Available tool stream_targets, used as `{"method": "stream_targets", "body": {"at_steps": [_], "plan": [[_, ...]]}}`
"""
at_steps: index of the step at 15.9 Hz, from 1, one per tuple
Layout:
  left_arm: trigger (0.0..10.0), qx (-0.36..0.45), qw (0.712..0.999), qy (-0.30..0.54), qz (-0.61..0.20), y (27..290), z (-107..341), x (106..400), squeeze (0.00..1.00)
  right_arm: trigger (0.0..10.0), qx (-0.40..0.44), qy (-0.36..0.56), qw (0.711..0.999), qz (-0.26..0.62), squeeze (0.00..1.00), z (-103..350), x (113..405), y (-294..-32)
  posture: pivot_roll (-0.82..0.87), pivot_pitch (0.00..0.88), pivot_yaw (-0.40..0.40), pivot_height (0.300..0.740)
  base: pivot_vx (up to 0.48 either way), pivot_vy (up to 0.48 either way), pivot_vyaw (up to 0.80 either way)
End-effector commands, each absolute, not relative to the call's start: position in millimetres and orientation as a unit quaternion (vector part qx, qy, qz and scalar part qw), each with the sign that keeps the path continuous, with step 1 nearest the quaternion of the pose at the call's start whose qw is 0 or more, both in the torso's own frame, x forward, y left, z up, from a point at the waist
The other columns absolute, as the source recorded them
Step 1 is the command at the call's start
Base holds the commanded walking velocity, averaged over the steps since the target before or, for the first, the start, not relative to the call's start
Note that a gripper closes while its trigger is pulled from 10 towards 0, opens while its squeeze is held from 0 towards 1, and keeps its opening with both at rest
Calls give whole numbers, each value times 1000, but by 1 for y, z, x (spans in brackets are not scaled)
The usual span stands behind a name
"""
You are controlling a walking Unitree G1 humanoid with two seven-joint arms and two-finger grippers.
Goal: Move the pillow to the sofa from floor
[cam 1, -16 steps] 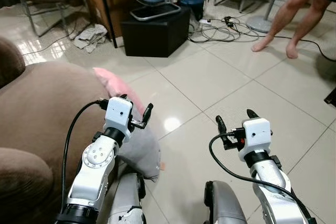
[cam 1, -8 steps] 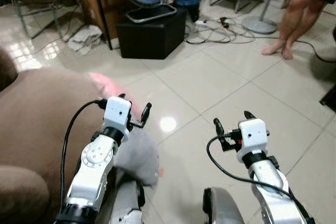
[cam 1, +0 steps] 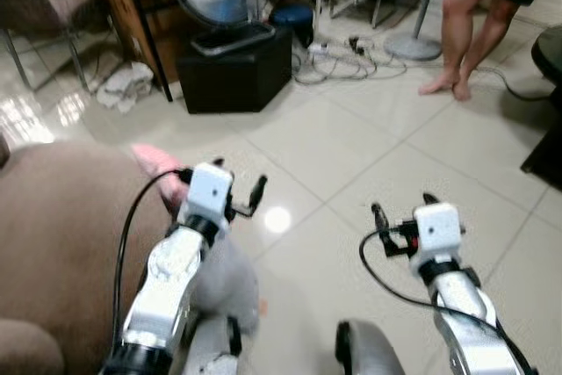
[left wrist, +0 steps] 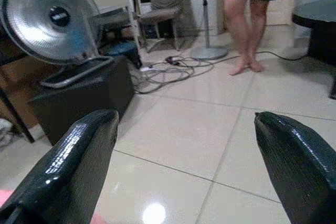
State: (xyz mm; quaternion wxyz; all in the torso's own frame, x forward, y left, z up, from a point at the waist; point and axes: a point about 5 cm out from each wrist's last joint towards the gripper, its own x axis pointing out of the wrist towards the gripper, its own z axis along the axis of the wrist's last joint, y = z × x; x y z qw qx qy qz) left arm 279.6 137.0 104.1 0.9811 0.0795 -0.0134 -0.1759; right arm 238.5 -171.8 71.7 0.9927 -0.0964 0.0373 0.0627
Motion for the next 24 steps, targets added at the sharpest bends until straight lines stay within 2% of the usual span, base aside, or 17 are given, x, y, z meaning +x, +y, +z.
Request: {"method": "stream_targets", "body": {"at_steps": [1,9,10,12,14,18,19,21,23,24], "plan": [[10000,92,982,-19,-162,147,109,282,1000,10000,-92,31,992,77,0,73,241,-163,-42,0,24,610,311,0,0],[10000,98,983,-12,-155,152,107,282,1000,10000,-86,43,991,90,0,69,238,-158,-37,0,29,610,301,0,0],[10000,101,984,-7,-149,154,106,282,773,10000,-85,44,991,92,0,68,238,-158,-36,0,30,610,0,0,0],[10000,109,984,3,-139,157,103,283,0,10000,-83,46,991,93,0,68,236,-156,-36,0,33,610,0,0,0],[10000,122,983,12,-138,156,100,285,0,10000,-82,46,991,94,0,68,236,-155,-36,0,33,595,0,0,0],[10000,125,980,104,-111,162,78,301,0,10000,-80,52,990,100,0,66,234,-152,-34,7,31,560,0,0,0],[10000,146,974,130,-113,161,69,309,0,10000,-84,55,989,107,0,65,232,-150,-43,9,33,545,0,0,0],[10000,130,975,151,-99,160,64,317,0,10000,-90,61,986,123,0,64,230,-148,-61,17,33,535,0,0,0],[10000,94,977,186,-46,164,57,332,0,10000,-116,93,975,163,0,58,226,-144,-78,30,35,535,0,0,0],[10000,82,977,194,-42,163,56,334,1000,10000,-119,97,973,174,0,58,224,-143,-84,38,33,535,0,0,0]]}}
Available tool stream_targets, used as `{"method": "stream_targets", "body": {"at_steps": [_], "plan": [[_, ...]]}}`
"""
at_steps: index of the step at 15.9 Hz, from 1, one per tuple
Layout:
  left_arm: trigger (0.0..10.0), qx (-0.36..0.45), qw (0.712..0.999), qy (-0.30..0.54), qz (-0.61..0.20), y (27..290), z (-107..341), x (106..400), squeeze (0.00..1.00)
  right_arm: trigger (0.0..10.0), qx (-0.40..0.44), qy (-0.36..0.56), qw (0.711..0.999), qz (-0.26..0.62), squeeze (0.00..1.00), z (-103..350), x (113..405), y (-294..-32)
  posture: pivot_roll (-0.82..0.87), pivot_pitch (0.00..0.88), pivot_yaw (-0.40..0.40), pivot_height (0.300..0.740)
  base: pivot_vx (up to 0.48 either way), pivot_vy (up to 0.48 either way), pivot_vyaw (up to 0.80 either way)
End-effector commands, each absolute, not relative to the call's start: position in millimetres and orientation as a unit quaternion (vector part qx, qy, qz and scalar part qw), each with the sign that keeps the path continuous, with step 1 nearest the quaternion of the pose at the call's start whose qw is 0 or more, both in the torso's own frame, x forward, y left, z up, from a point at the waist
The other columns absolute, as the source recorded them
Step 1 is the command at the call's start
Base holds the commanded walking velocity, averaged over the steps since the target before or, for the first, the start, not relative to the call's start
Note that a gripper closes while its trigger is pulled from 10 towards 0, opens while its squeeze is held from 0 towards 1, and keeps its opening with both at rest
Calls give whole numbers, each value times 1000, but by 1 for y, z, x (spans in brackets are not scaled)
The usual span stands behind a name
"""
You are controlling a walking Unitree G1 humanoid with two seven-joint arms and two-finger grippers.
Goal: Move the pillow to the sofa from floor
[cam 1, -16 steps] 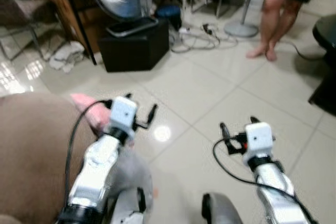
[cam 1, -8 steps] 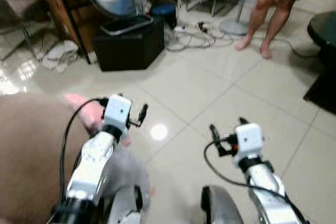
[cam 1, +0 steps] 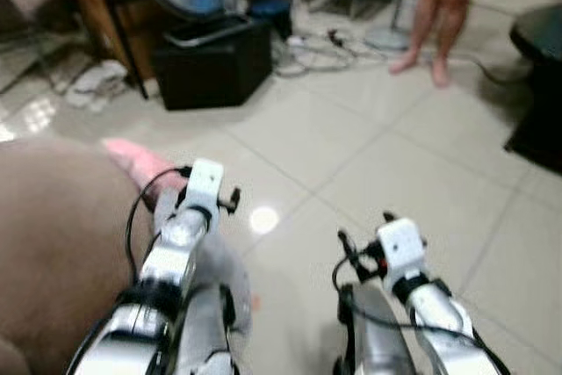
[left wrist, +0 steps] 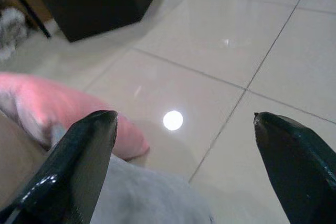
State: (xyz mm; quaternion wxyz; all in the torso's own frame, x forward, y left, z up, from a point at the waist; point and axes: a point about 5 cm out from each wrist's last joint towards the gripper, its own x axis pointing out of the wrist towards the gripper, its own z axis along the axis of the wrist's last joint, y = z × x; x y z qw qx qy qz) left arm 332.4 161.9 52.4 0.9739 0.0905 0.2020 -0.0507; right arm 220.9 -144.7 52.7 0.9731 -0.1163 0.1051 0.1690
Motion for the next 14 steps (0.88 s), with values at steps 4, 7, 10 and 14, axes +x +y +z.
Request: {"method": "stream_targets", "body": {"at_steps": [4,7,10,14], "plan": [[10000,108,961,255,16,183,42,336,1000,10000,-135,110,951,254,0,61,216,-128,-103,133,36,535,0,0,0],[10000,122,952,265,97,219,36,326,1000,10000,-129,103,950,266,0,70,210,-120,-87,195,37,535,0,0,0],[10000,123,945,225,201,255,54,328,1000,10000,-126,71,952,268,0,90,221,-124,-80,251,43,535,0,0,0],[10000,66,943,257,200,268,44,318,0,10000,-117,81,950,279,0,93,221,-122,-60,284,34,535,0,0,0]]}}
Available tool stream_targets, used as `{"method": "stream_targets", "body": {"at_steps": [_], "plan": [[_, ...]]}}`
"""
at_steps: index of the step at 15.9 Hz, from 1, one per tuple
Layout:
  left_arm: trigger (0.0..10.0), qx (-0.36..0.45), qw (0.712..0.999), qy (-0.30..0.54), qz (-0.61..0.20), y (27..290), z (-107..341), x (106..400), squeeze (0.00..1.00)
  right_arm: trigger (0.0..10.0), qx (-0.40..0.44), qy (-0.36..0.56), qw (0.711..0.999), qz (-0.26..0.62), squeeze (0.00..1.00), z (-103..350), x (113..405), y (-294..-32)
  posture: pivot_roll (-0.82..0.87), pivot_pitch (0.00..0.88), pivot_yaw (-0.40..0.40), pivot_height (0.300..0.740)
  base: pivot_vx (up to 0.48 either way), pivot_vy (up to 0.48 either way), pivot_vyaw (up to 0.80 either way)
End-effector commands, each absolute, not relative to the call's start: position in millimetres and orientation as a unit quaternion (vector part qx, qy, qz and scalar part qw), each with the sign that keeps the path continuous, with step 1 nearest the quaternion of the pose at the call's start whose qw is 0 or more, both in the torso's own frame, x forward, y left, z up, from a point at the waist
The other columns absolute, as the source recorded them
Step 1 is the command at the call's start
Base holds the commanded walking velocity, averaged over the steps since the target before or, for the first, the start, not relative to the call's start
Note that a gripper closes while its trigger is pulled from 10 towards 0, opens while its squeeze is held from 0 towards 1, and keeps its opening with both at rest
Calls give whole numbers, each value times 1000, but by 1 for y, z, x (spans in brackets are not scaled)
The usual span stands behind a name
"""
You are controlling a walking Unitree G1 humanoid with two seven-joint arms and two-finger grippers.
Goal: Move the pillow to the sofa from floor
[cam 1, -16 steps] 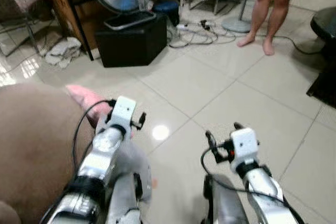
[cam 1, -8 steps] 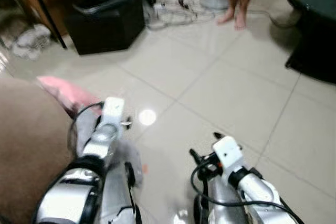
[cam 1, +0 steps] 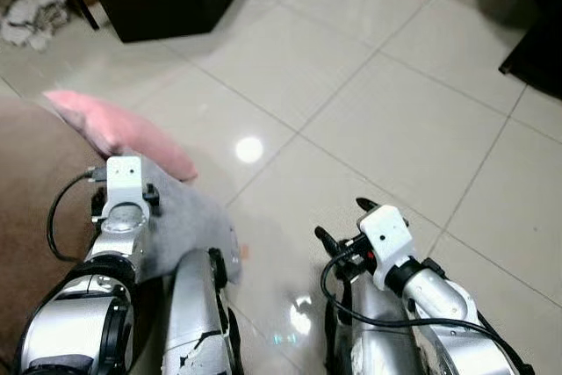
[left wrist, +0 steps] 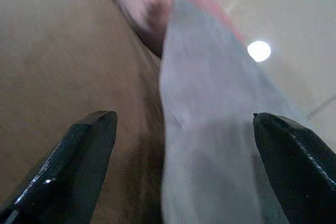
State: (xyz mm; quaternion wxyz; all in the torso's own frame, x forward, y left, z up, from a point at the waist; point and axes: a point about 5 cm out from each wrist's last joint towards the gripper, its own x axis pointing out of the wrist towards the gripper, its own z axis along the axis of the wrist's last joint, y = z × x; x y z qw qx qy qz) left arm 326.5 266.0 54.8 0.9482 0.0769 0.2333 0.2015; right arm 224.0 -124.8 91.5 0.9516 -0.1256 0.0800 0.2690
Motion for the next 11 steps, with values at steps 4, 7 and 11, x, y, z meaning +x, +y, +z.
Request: {"method": "stream_targets", "body": {"at_steps": [4,7,11], "plan": [[10000,18,953,257,158,262,42,320,0,10000,-101,75,946,297,0,99,224,-116,-59,309,40,535,0,0,0],[10000,80,944,281,156,266,37,314,0,10000,-104,76,943,306,0,100,223,-112,-63,323,46,535,0,0,0],[4980,137,935,294,140,267,33,311,0,10000,-113,82,935,326,0,98,215,-108,-62,321,53,535,0,0,0]]}}
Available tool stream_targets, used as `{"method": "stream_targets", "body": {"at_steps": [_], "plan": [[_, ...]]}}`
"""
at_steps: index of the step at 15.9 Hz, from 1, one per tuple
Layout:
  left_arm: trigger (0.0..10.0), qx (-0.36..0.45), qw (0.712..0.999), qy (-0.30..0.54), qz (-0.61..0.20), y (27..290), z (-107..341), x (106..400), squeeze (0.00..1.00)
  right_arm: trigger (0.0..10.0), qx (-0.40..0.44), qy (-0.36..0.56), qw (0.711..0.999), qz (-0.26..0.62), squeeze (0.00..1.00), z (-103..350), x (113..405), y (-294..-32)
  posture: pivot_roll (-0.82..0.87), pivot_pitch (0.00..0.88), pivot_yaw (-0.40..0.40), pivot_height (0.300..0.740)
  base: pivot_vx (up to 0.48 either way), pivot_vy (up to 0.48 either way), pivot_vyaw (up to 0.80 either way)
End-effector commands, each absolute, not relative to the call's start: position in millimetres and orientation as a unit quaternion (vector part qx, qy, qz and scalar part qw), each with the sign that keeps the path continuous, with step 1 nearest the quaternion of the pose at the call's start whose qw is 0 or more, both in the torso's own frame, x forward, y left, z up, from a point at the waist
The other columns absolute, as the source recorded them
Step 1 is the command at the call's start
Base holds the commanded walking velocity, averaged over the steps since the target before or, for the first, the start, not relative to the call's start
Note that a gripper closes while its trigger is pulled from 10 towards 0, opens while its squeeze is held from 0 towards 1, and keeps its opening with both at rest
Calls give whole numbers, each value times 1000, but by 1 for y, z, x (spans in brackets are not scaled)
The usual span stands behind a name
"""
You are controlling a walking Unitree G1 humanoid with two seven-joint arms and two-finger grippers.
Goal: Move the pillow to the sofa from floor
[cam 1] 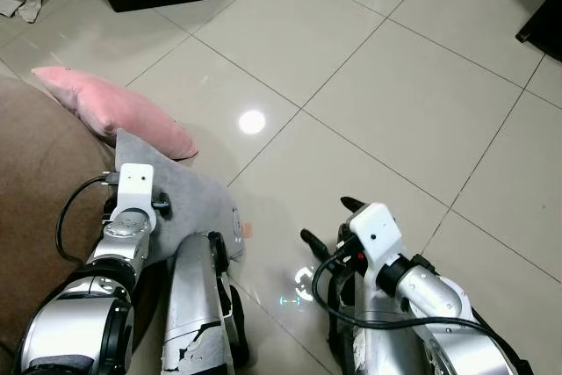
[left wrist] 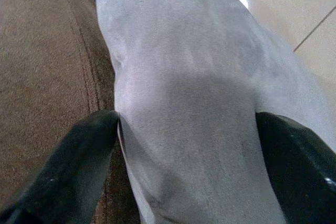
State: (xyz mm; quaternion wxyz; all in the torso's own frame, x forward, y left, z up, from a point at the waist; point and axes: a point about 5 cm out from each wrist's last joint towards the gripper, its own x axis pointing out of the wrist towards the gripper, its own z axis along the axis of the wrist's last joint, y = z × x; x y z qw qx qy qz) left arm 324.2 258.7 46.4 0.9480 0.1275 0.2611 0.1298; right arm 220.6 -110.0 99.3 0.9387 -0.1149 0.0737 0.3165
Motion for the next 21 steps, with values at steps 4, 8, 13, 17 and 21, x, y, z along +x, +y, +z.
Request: {"method": "stream_targets", "body": {"at_steps": [4,8,13,17,21], "plan": [[0,88,943,297,121,258,30,312,0,10000,-113,80,932,335,0,100,215,-109,-61,320,48,535,0,0,0],[0,16,956,287,64,235,30,320,0,10000,-115,83,930,338,0,99,215,-112,-61,318,47,535,0,0,0],[0,30,955,290,57,232,28,319,0,10000,-119,84,931,335,0,97,215,-113,-69,304,48,535,0,0,0],[0,27,956,286,55,232,29,320,0,10000,-116,81,930,338,0,96,214,-114,-66,292,46,535,0,0,0],[0,23,958,282,56,231,31,322,0,10000,-117,78,930,340,0,95,216,-113,-66,280,45,535,0,0,0]]}}
